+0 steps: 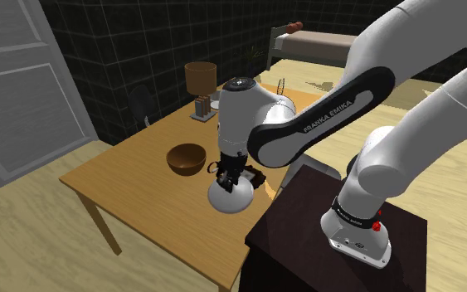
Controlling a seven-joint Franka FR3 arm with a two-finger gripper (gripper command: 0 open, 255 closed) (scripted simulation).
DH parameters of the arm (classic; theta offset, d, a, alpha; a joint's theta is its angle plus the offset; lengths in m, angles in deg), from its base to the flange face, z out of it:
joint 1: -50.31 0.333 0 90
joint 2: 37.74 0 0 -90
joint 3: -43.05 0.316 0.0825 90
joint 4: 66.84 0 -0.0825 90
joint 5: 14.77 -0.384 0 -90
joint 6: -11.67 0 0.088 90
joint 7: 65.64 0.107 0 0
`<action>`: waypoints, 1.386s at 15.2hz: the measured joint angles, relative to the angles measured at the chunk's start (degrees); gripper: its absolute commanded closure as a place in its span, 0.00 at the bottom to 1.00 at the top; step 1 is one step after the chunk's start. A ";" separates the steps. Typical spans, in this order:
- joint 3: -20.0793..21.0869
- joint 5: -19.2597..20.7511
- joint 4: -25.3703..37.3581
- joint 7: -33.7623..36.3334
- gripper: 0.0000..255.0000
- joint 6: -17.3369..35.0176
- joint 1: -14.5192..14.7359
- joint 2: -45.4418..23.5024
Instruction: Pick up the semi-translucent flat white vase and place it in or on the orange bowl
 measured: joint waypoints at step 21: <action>-23.68 6.93 -6.55 -28.66 1.00 -5.20 -10.52 11.69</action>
